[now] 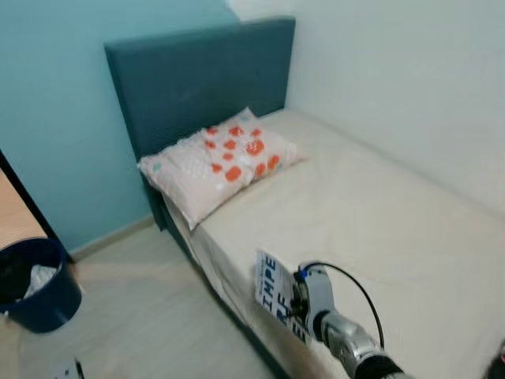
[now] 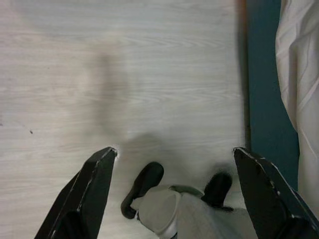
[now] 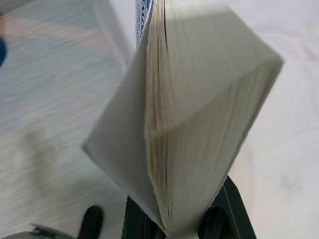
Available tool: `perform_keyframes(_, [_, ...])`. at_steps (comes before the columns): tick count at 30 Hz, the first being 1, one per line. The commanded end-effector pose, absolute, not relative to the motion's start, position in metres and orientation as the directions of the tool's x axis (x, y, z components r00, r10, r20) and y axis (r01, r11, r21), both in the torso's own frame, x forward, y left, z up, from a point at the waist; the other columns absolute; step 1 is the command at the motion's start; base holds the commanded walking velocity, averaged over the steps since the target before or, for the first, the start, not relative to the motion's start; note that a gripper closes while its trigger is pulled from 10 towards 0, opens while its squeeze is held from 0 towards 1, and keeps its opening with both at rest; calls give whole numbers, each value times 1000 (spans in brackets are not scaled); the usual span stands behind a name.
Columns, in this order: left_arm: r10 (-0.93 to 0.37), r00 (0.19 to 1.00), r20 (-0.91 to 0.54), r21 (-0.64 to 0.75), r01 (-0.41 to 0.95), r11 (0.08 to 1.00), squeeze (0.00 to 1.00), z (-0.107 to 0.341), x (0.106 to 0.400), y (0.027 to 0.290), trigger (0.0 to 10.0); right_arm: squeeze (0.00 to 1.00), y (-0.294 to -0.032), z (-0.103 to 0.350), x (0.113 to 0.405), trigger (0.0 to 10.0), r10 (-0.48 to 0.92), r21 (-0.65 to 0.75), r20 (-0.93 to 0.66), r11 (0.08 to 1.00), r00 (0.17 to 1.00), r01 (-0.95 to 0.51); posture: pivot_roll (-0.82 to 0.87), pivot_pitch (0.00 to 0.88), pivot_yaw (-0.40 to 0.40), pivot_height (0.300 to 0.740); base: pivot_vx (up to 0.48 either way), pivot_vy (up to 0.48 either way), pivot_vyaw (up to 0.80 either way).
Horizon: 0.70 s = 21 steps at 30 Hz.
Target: Clean up the room
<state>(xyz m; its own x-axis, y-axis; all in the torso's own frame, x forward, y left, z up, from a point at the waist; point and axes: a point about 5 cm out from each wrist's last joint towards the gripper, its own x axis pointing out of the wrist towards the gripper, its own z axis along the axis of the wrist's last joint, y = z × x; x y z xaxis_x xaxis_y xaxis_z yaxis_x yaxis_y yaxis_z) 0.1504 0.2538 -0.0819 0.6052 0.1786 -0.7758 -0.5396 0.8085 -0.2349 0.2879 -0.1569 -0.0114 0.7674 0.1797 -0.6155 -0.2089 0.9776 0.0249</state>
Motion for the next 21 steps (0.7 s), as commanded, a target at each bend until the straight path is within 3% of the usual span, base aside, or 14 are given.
perform_keyframes(1, [160, 598, -785, -225, -517, 826, 0, -84, 153, 245, 10000, 0, -157, -2, 297, 10000, 189, 7, -571, 974, 799, -225, -67, 70, -36, 740, 480, 0, 563])
perform_keyframes(9, [152, 610, -778, -224, -495, 839, 0, -82, 160, 243, 10000, 0, -152, -2, 298, 10000, 211, 16, -560, 969, 801, -245, -65, 67, -34, 740, 480, 0, 741])
perform_keyframes(18, [146, 599, -787, -208, -481, 852, 0, -83, 158, 242, 10000, 0, -149, -1, 298, 10000, 233, 60, -544, 969, 806, -239, -68, 67, -32, 740, 455, 0, 0])
perform_keyframes(21, [153, 589, -794, -196, -485, 852, 0, -84, 156, 242, 10000, 0, -149, -3, 297, 10000, 220, 55, -553, 972, 803, -229, -68, 67, -32, 740, 99, 0, 0])
